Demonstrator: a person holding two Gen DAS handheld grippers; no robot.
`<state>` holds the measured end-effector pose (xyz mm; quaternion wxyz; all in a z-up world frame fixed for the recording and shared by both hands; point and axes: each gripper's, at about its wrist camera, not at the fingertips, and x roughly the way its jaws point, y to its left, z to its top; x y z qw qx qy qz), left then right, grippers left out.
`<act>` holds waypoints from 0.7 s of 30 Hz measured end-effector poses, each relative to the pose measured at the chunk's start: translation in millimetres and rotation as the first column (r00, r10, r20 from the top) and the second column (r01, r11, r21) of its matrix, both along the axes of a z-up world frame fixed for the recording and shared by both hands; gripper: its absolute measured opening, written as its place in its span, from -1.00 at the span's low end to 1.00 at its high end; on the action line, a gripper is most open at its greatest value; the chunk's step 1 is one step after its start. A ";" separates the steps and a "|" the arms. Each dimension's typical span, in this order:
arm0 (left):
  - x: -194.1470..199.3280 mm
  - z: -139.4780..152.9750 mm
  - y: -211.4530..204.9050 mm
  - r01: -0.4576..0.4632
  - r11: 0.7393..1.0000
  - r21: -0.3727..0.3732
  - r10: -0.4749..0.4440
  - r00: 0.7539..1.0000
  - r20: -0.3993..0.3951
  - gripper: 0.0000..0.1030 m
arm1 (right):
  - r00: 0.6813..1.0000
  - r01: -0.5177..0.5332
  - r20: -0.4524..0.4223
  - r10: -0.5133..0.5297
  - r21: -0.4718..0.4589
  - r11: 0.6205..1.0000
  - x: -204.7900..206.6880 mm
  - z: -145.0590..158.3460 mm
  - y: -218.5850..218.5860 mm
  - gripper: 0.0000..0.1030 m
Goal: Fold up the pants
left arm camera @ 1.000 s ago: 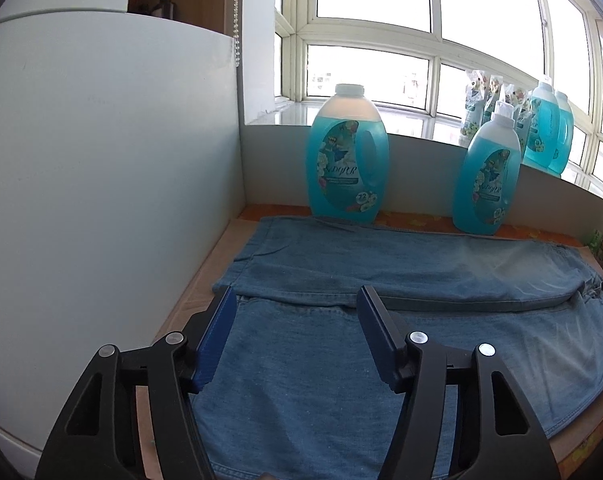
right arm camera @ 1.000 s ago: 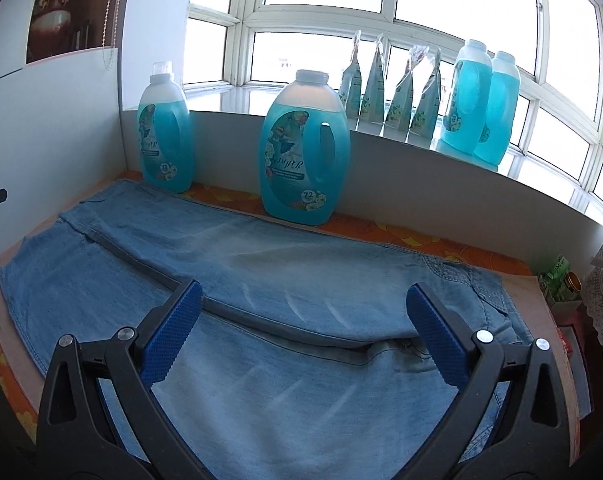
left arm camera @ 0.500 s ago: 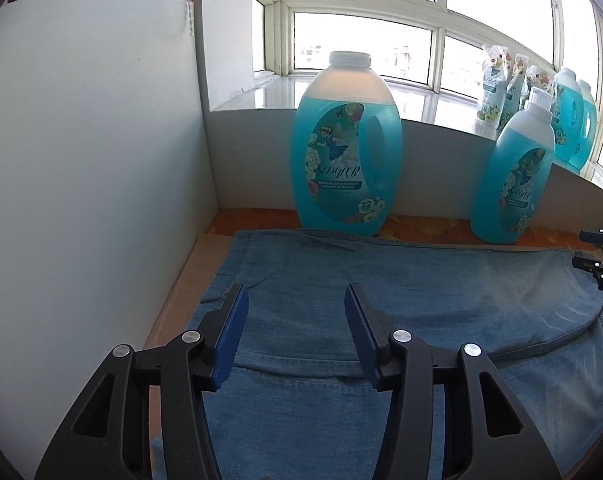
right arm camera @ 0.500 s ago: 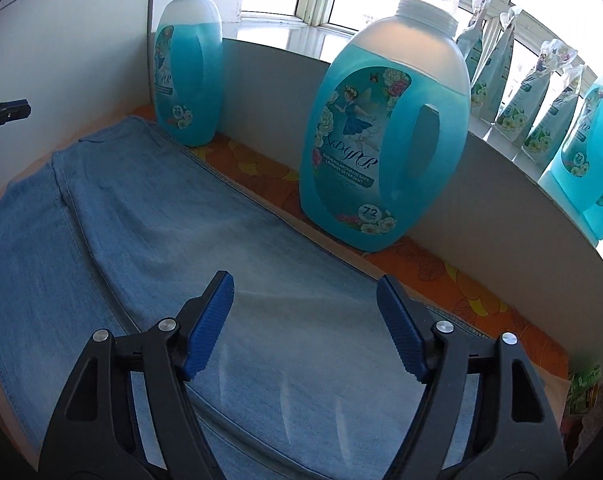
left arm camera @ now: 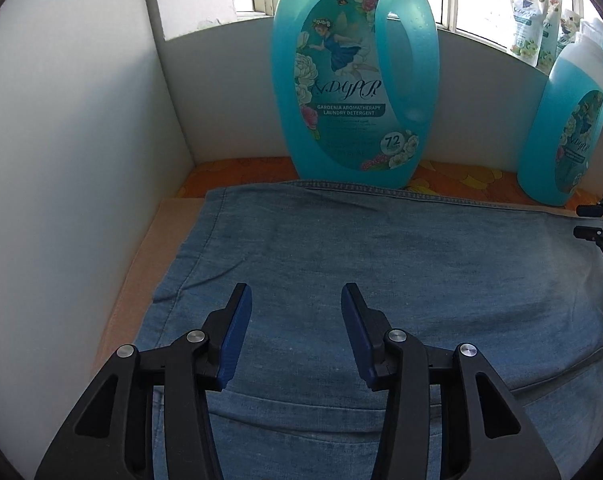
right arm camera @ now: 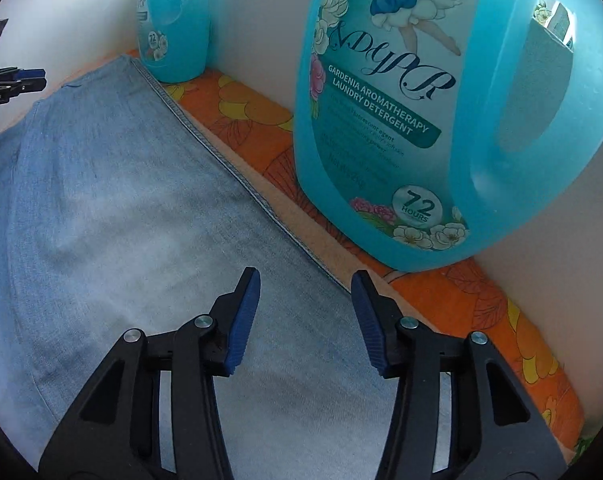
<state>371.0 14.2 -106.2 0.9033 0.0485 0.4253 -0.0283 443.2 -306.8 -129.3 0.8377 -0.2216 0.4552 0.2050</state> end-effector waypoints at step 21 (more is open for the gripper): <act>20.6 -40.6 -7.5 0.006 1.000 0.016 -0.005 0.998 -0.065 -0.20 | 1.000 -0.020 -0.022 0.020 0.004 1.000 5.5 -2.1 14.9 -0.86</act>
